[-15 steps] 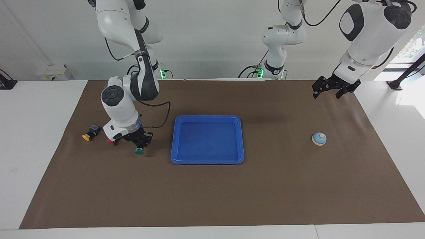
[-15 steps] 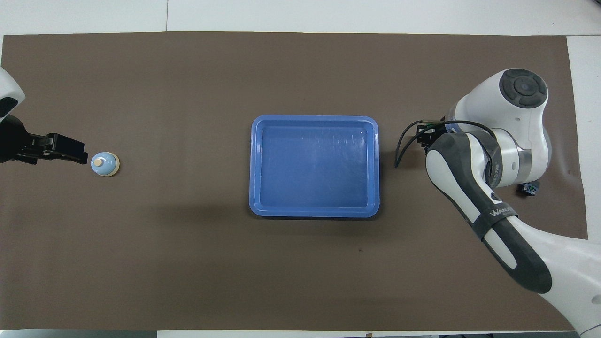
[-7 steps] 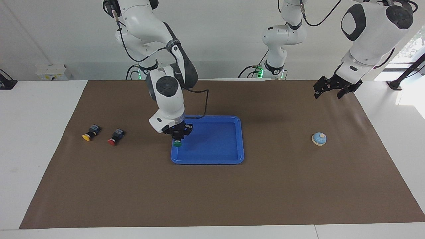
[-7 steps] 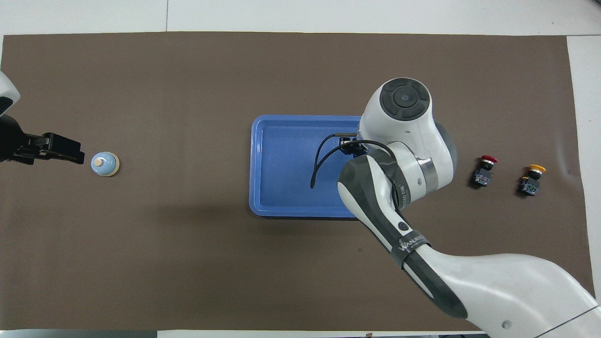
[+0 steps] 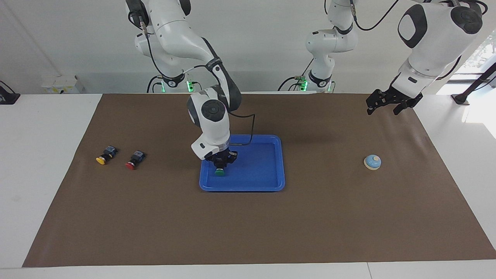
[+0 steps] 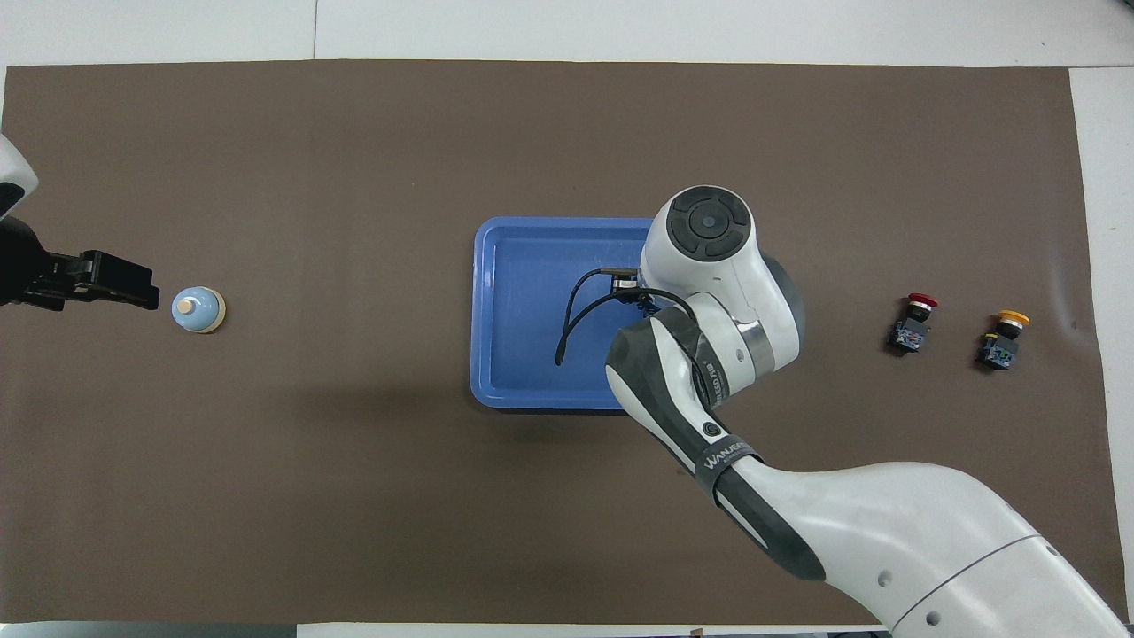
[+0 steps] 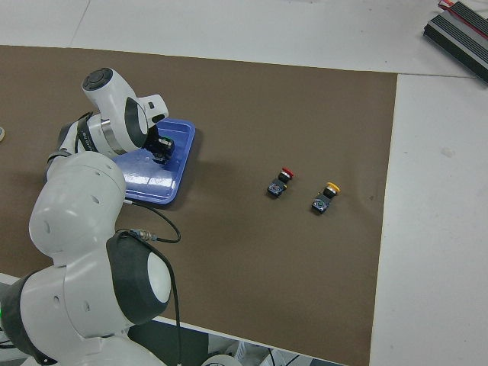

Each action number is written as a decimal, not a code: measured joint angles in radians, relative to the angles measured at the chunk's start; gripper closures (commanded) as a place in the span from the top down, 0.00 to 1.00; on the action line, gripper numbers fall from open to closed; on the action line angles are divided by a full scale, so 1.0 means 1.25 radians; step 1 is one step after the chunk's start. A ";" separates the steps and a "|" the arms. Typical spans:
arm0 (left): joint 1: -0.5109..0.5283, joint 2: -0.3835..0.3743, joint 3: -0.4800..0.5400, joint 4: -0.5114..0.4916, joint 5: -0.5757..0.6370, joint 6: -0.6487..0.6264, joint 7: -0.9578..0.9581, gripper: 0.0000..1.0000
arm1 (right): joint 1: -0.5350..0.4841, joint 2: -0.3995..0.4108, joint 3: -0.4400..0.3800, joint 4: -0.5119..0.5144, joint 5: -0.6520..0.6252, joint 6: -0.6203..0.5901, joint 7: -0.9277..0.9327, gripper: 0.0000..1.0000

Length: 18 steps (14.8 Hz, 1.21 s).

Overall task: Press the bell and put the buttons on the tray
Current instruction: 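Carry the green button with the right gripper into the blue tray, then open the right gripper and release the green button in the tray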

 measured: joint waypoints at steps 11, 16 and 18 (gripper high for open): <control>0.000 0.000 0.000 0.000 0.000 0.000 0.000 1.00 | -0.072 -0.087 -0.011 0.053 -0.001 -0.152 0.036 1.00; 0.000 0.000 0.000 0.000 0.000 0.000 0.000 1.00 | -0.228 -0.164 -0.016 0.052 -0.001 -0.247 -0.071 1.00; 0.000 0.000 0.000 0.000 0.000 0.000 0.000 1.00 | -0.276 -0.164 -0.017 0.031 -0.002 -0.249 -0.103 1.00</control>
